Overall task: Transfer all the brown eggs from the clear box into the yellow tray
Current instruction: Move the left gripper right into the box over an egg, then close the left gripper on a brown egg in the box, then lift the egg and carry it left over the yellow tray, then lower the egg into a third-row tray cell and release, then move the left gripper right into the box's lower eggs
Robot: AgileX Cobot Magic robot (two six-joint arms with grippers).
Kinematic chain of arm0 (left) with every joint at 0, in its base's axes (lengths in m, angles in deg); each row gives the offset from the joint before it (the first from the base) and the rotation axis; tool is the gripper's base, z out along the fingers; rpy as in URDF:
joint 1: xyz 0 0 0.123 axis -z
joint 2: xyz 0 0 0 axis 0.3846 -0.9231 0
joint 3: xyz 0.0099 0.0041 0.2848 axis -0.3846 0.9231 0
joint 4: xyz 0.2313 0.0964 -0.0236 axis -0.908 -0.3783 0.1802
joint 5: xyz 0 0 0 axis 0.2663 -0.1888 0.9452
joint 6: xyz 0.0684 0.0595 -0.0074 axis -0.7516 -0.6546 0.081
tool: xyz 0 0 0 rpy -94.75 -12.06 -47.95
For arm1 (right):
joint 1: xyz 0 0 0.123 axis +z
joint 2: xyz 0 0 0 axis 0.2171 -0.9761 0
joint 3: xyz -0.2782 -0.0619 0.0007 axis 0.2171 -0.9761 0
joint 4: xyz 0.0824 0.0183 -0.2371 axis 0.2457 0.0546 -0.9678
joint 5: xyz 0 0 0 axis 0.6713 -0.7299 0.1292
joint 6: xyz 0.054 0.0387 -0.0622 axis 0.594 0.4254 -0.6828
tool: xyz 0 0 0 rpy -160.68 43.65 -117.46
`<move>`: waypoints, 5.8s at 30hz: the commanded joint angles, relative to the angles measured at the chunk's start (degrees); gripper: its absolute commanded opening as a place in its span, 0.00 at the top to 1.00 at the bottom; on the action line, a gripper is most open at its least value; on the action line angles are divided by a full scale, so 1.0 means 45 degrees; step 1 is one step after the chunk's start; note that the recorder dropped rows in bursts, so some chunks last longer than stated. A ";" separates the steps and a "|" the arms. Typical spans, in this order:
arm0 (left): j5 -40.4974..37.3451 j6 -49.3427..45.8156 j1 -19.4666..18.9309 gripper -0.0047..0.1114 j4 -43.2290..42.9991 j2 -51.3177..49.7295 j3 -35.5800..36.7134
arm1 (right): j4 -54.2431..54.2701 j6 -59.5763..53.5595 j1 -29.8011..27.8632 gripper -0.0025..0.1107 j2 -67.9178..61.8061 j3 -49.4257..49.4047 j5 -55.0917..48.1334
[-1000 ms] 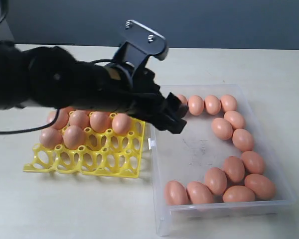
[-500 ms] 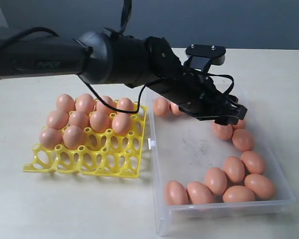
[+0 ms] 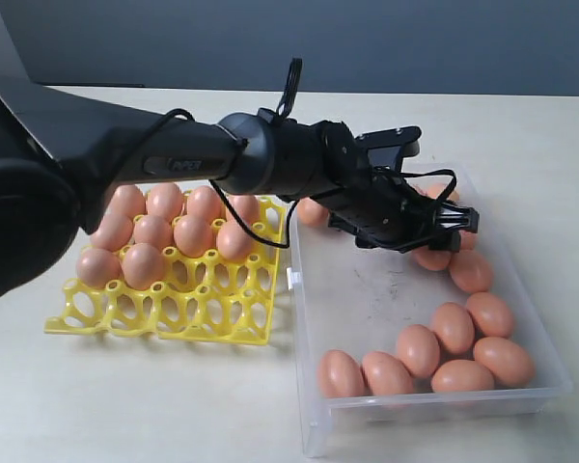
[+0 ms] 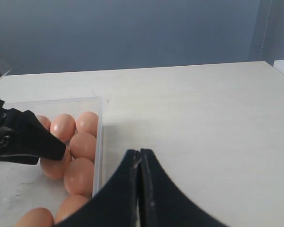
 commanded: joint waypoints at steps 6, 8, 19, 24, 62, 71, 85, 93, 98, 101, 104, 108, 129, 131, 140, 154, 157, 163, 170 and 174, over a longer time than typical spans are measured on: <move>0.0601 0.0116 -0.0016 0.39 0.0043 -0.0022 -0.0091 | -0.0011 -0.0057 0.0002 0.98 0.0050 -0.0020 0.0085; 0.0628 0.0116 -0.0016 0.39 0.0012 -0.0022 -0.0091 | -0.0011 -0.0057 0.0002 0.98 0.0050 -0.0020 0.0085; 0.0341 0.0088 0.0008 0.39 0.0067 -0.0050 -0.0091 | -0.0011 -0.0057 0.0002 0.98 0.0050 -0.0020 0.0085; 0.0361 0.0088 0.0007 0.39 0.0125 -0.0333 -0.0091 | -0.0011 -0.0057 0.0002 0.98 0.0050 -0.0020 0.0085; 0.7169 -0.0566 0.0007 0.96 -0.4753 0.7526 0.6892 | -0.0011 -0.0057 0.0002 0.98 0.0050 -0.0020 0.0085; 1.3942 -0.5664 -0.0016 0.96 0.1247 0.9801 1.4587 | -0.0011 -0.0057 0.0002 0.98 0.0050 -0.0020 0.0085; 1.2748 -0.4551 -0.0016 0.96 0.0778 0.8357 1.5029 | -0.0011 -0.0057 0.0002 0.98 0.0050 -0.0020 0.0085; 1.1519 -0.4551 -0.0016 0.96 0.0881 0.8357 1.5029 | -0.0011 -0.0057 0.0002 0.98 0.0050 -0.0020 0.0085; 1.1405 -0.4551 -0.0016 0.94 0.1061 0.8357 1.5029 | -0.0011 -0.0057 0.0002 0.98 0.0050 -0.0020 0.0085; 1.1405 -0.4602 -0.0016 0.83 0.0825 0.8357 1.5029 | -0.0011 -0.0057 0.0002 0.98 0.0050 -0.0020 0.0085; 1.1320 -0.4602 -0.0016 0.62 0.0825 0.8357 1.5029 | -0.0011 -0.0057 0.0002 0.98 0.0050 -0.0020 0.0085; 1.1299 -0.4602 -0.0016 0.34 0.0825 0.8357 1.5029 | -0.0011 -0.0057 0.0002 0.98 0.0050 -0.0020 0.0085; 1.1902 -0.4554 -0.0016 0.31 0.0662 1.0084 1.4556 | -0.0011 -0.0057 0.0002 0.98 0.0050 -0.0020 0.0085; 1.0354 -0.4554 -0.0016 0.31 -0.0207 1.0185 1.3999 | -0.0011 -0.0057 0.0002 0.98 0.0050 -0.0020 0.0085; 0.1594 -0.4663 -0.0016 0.34 -0.2248 0.8944 0.7556 | -0.0011 -0.0057 0.0002 0.98 0.0050 -0.0020 0.0085; -0.3780 -0.5644 0.0007 0.34 0.3308 0.2116 0.1776 | -0.0011 -0.0057 0.0002 0.98 0.0050 -0.0020 0.0085; -0.3916 -0.5576 0.0030 0.34 0.3365 0.1720 0.1460 | -0.0011 -0.0057 0.0002 0.98 0.0050 -0.0020 0.0085; -0.3692 -0.5520 0.0802 0.34 0.3091 0.1127 0.1376 | -0.0011 -0.0057 0.0002 0.98 0.0050 -0.0020 0.0085; -0.2796 -0.4500 0.1243 0.34 0.1474 0.1116 0.1376 | -0.0011 -0.0057 0.0002 0.98 0.0050 -0.0020 0.0085; -0.2307 -0.3435 0.1268 0.35 0.0068 0.1116 0.1376 | -0.0011 -0.0057 0.0002 0.98 0.0050 -0.0020 0.0085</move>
